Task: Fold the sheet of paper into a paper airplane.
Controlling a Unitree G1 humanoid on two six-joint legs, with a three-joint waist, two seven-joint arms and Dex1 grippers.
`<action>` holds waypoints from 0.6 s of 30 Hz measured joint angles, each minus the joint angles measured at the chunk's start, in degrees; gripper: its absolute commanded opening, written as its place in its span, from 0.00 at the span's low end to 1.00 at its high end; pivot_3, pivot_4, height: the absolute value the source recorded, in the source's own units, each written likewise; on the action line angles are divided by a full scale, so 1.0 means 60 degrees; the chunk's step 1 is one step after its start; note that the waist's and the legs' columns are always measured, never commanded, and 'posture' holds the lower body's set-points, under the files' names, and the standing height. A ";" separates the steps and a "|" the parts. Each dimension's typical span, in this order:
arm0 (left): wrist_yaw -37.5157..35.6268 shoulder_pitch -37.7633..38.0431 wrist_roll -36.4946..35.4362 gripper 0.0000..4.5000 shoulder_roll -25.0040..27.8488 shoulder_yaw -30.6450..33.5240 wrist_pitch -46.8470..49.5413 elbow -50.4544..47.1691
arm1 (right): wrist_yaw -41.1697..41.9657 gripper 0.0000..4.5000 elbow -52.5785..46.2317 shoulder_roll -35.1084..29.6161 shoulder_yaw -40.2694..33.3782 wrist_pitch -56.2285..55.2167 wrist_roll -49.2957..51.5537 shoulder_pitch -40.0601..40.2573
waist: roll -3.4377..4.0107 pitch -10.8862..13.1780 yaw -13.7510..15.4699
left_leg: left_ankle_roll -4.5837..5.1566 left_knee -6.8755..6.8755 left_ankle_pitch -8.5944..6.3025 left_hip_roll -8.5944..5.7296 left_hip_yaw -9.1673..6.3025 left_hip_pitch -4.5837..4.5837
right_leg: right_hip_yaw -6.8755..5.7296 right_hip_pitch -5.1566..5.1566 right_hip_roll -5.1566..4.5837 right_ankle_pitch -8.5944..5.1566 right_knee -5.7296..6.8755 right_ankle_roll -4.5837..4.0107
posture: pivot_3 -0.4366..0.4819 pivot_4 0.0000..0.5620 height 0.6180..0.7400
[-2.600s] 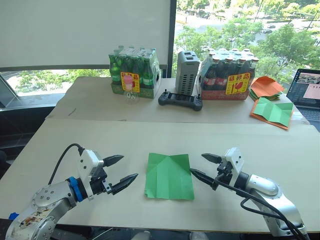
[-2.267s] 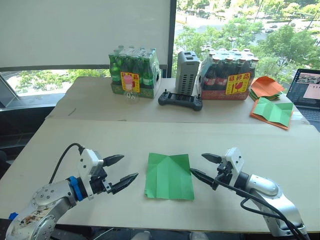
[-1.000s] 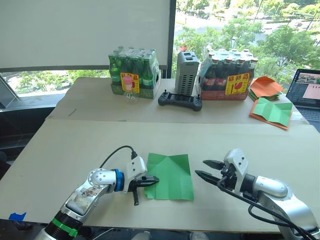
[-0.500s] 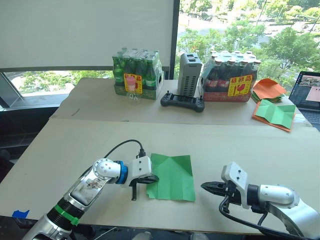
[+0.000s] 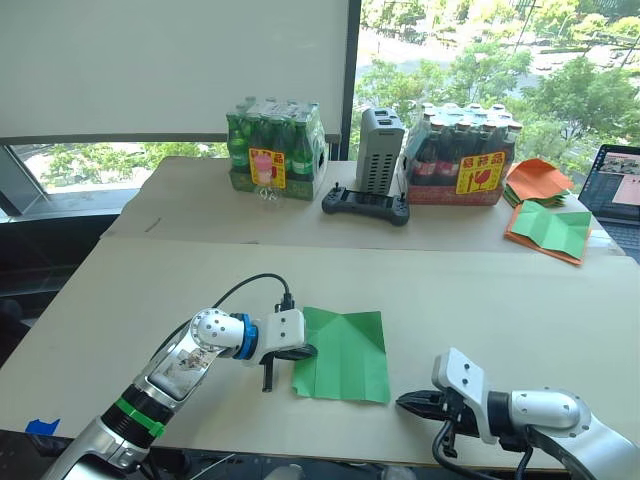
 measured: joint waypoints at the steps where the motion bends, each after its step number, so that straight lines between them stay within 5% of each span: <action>1: -0.0005 0.0010 0.0014 0.00 0.0002 0.0011 0.0000 0.0014 | -0.0130 0.01 0.0035 0.0174 0.0163 -0.0011 -0.0170 -0.0133 | -0.0009 -0.0005 -0.0012 | 0.0000 -0.0007 0.0000 0.0003 0.0000 0.0011 | 0.0000 0.0006 0.0004 0.0000 -0.0002 0.0000 | 0.48 0.27 0.47; 18: -0.0002 0.0123 0.0100 0.00 0.0001 0.0061 0.0001 -0.0077 | -0.1218 0.01 0.0426 0.2363 0.0868 0.0352 -0.0331 -0.1480 | -0.0014 -0.0015 -0.0027 | -0.0002 -0.0058 0.0003 0.0001 -0.0003 0.0038 | 0.0009 0.0007 0.0010 0.0000 -0.0004 -0.0002 | 0.48 0.27 0.47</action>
